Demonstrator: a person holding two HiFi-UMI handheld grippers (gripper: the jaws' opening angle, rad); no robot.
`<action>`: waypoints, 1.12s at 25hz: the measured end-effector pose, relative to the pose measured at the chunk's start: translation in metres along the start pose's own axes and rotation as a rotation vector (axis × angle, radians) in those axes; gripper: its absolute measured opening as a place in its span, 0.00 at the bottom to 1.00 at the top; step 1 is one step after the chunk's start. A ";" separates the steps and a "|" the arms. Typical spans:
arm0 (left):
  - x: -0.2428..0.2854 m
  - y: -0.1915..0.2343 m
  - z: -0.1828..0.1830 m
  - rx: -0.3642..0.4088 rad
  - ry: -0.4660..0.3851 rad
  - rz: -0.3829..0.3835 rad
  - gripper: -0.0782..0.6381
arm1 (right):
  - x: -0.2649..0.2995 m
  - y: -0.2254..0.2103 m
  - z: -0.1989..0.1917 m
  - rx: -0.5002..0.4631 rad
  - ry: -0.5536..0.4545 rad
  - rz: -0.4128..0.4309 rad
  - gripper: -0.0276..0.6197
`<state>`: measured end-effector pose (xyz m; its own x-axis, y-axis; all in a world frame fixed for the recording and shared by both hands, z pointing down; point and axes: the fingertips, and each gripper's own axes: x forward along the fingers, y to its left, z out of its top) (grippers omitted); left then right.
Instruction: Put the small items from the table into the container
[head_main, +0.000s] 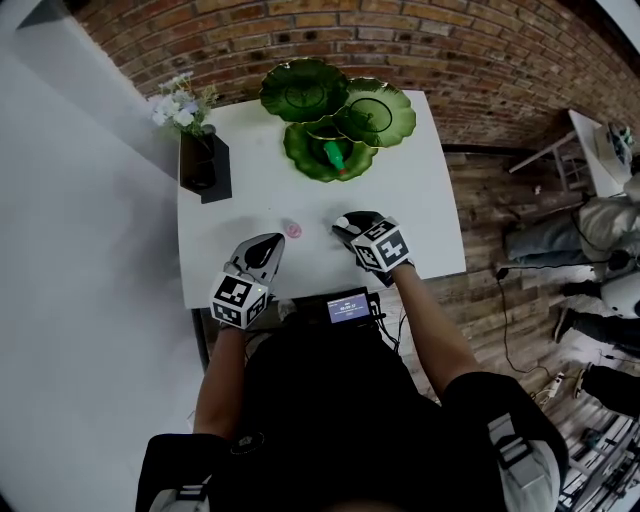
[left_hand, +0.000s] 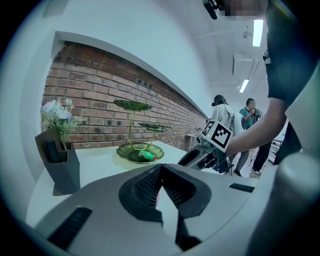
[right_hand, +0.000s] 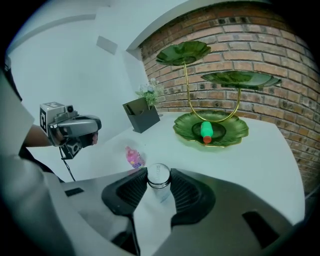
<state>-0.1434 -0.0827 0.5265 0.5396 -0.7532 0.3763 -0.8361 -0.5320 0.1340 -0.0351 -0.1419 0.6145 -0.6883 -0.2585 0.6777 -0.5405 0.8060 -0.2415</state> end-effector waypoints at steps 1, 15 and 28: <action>0.001 0.000 0.000 0.001 -0.001 -0.001 0.12 | -0.001 -0.001 0.000 0.003 -0.001 -0.003 0.28; 0.018 -0.012 0.010 0.020 -0.014 -0.059 0.12 | -0.029 -0.013 -0.001 0.045 -0.047 -0.054 0.28; 0.044 -0.033 0.014 0.057 -0.005 -0.140 0.12 | -0.062 -0.032 -0.011 0.101 -0.086 -0.115 0.28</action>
<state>-0.0908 -0.1033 0.5257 0.6509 -0.6719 0.3533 -0.7458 -0.6527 0.1328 0.0294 -0.1458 0.5876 -0.6558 -0.3941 0.6439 -0.6607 0.7122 -0.2370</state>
